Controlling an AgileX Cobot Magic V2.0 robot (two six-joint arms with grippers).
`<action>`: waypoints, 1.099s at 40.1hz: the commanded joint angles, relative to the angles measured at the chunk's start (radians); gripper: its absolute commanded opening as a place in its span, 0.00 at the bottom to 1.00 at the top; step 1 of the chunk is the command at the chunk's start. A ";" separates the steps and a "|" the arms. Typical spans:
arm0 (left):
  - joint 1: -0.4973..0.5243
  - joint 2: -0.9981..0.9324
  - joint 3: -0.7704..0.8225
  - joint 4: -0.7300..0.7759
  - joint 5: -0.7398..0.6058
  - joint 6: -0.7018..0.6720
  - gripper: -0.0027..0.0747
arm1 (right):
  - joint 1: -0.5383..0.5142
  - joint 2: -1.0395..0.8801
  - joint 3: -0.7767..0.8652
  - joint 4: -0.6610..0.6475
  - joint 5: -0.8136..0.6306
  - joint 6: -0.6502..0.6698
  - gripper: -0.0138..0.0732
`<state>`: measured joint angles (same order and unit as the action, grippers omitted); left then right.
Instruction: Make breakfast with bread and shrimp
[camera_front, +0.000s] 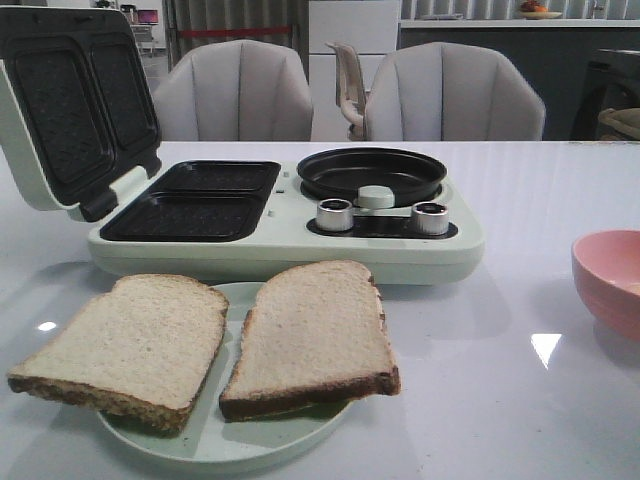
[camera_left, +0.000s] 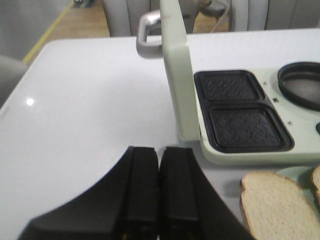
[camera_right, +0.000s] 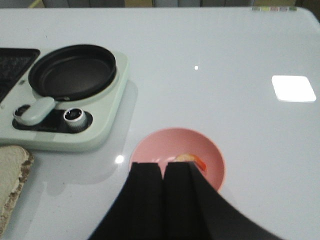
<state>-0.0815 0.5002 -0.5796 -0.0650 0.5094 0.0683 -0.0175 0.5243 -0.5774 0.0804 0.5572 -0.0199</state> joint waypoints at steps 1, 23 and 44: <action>-0.006 0.045 -0.036 -0.007 -0.045 -0.003 0.16 | -0.003 0.068 -0.027 0.005 -0.062 -0.003 0.20; -0.006 0.174 -0.035 -0.007 -0.044 -0.003 0.28 | -0.003 0.210 -0.026 -0.014 -0.049 -0.003 0.41; -0.028 0.176 -0.035 -0.007 -0.025 0.044 0.79 | -0.003 0.210 -0.026 -0.017 -0.044 -0.003 0.73</action>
<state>-0.0876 0.6719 -0.5796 -0.0650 0.5435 0.0799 -0.0175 0.7354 -0.5756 0.0660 0.5745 -0.0199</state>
